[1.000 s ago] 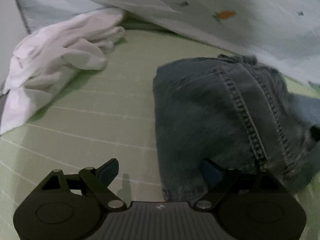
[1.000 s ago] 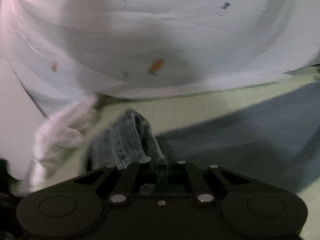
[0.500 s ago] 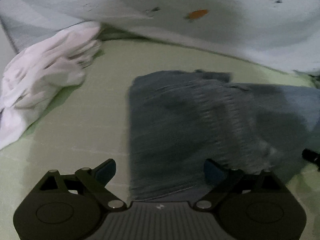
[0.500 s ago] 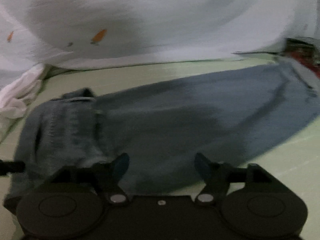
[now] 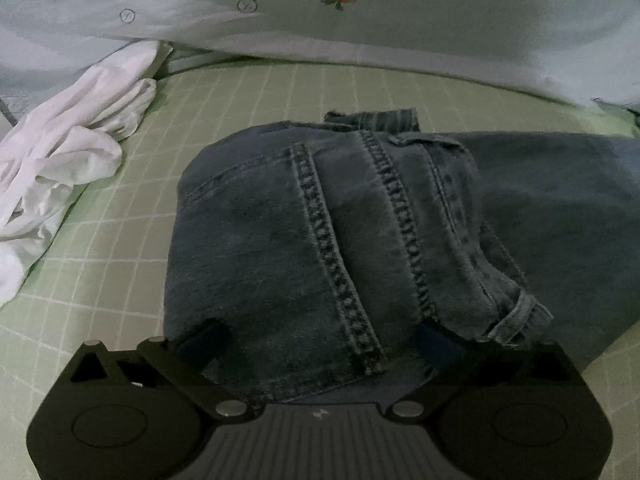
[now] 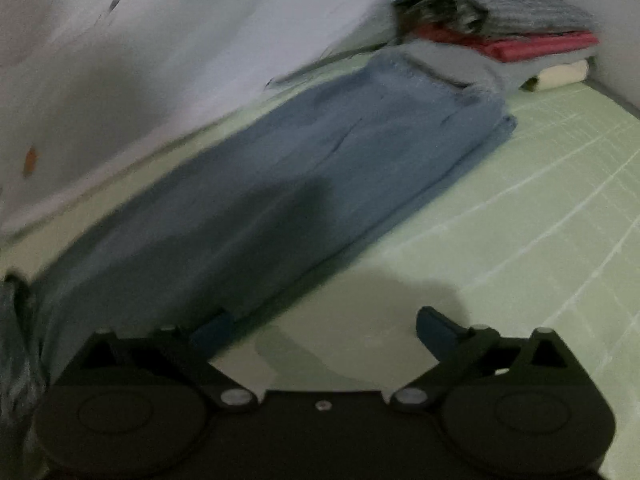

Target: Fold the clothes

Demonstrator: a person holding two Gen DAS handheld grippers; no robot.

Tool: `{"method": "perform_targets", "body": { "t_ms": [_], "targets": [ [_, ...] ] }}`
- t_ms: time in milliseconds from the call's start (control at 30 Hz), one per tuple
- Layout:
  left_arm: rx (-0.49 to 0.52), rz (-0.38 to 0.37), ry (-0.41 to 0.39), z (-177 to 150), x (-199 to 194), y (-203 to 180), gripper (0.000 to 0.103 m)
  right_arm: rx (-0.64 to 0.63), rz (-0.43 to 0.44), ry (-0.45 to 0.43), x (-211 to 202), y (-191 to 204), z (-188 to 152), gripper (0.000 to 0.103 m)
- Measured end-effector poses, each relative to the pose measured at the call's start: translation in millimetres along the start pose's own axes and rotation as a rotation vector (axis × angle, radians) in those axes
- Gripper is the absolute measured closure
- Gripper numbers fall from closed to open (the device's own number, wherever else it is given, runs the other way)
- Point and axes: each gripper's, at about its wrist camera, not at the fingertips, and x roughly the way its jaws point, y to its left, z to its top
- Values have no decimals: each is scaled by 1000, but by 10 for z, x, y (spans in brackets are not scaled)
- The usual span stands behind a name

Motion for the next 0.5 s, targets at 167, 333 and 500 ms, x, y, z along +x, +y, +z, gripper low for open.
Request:
{"method": "perform_targets", "body": {
  "t_ms": [167, 333, 500],
  "targets": [
    [2, 45, 50, 78, 42, -70, 0, 77, -68, -91, 346, -349, 406, 0],
    [-8, 60, 87, 133, 75, -68, 0, 64, -172, -148, 732, -629, 825, 0],
    [-33, 71, 102, 139, 82, -73, 0, 33, -223, -155, 962, -674, 1076, 0]
  ]
}}
